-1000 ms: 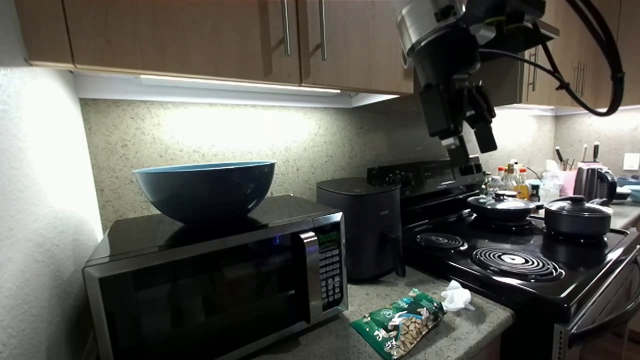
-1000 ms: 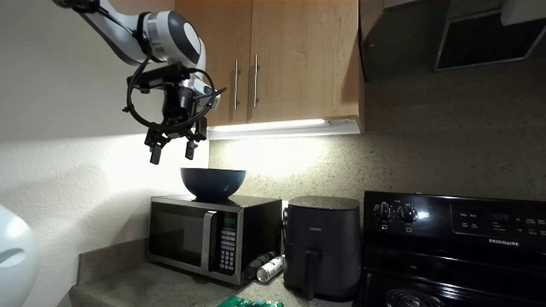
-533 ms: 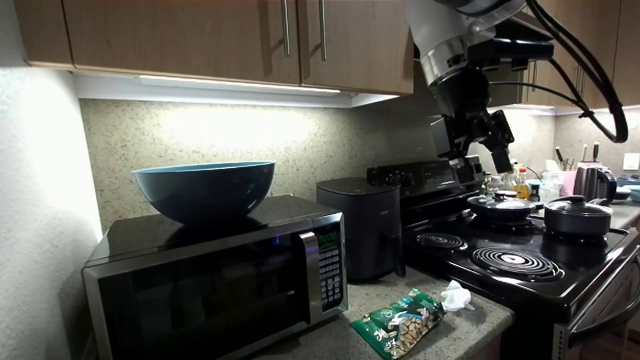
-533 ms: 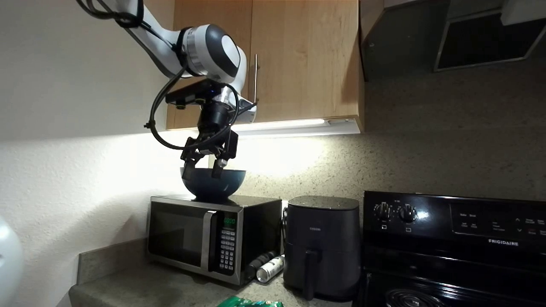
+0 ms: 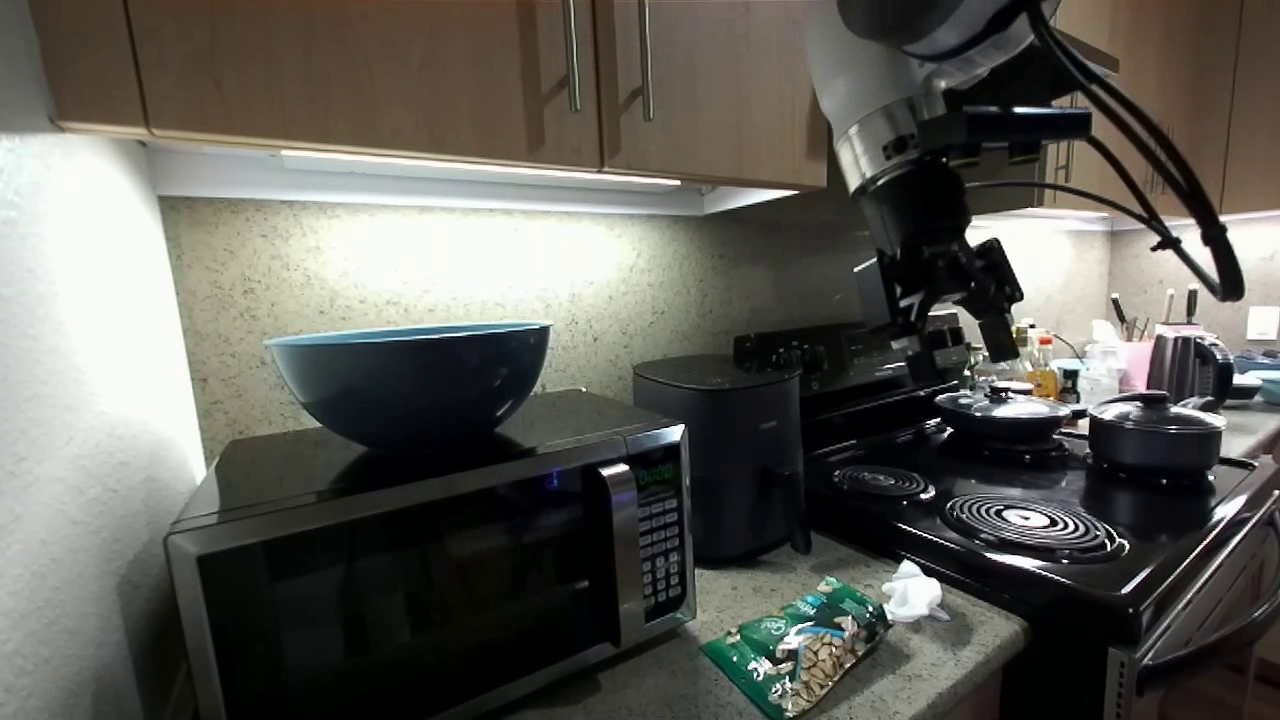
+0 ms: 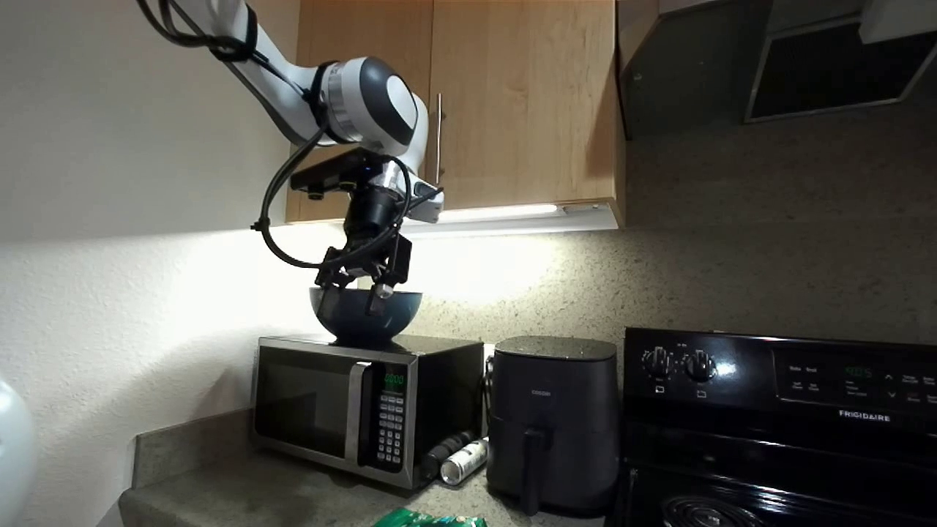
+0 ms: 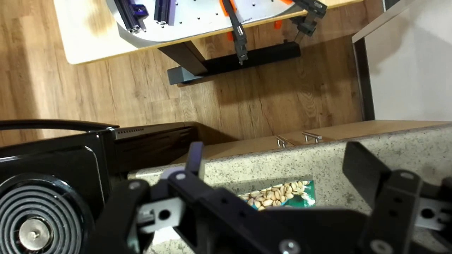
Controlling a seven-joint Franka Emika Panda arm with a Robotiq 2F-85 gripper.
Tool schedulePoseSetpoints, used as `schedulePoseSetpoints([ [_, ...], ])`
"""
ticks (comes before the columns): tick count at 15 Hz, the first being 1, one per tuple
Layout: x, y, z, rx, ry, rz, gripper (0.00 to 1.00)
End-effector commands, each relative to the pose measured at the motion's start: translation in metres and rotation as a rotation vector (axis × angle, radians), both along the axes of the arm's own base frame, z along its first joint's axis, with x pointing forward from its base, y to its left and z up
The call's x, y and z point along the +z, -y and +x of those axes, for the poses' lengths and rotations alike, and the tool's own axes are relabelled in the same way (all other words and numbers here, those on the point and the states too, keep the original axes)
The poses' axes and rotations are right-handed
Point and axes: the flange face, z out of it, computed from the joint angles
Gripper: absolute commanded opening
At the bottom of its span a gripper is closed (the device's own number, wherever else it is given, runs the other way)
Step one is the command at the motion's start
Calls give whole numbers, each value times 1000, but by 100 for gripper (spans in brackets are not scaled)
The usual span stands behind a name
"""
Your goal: Use the tissue to wipe the airfryer
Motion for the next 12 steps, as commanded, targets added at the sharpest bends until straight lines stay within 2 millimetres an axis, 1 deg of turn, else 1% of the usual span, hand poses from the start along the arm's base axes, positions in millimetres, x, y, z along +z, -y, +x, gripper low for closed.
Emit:
schedulePoseSetpoints([
  [1,-49,30,26,-106,-42,-43,100],
  [4,-83,62,41,-179,-82,-63,100],
  [5,-92,70,45,-198,-98,-61,100],
  [6,-80,58,38,-154,-84,-32,100],
  [7,-88,63,40,-165,-102,-30,100],
  [8,-90,65,41,-168,-107,-29,100],
  [12,-84,59,41,-155,-92,-30,100],
])
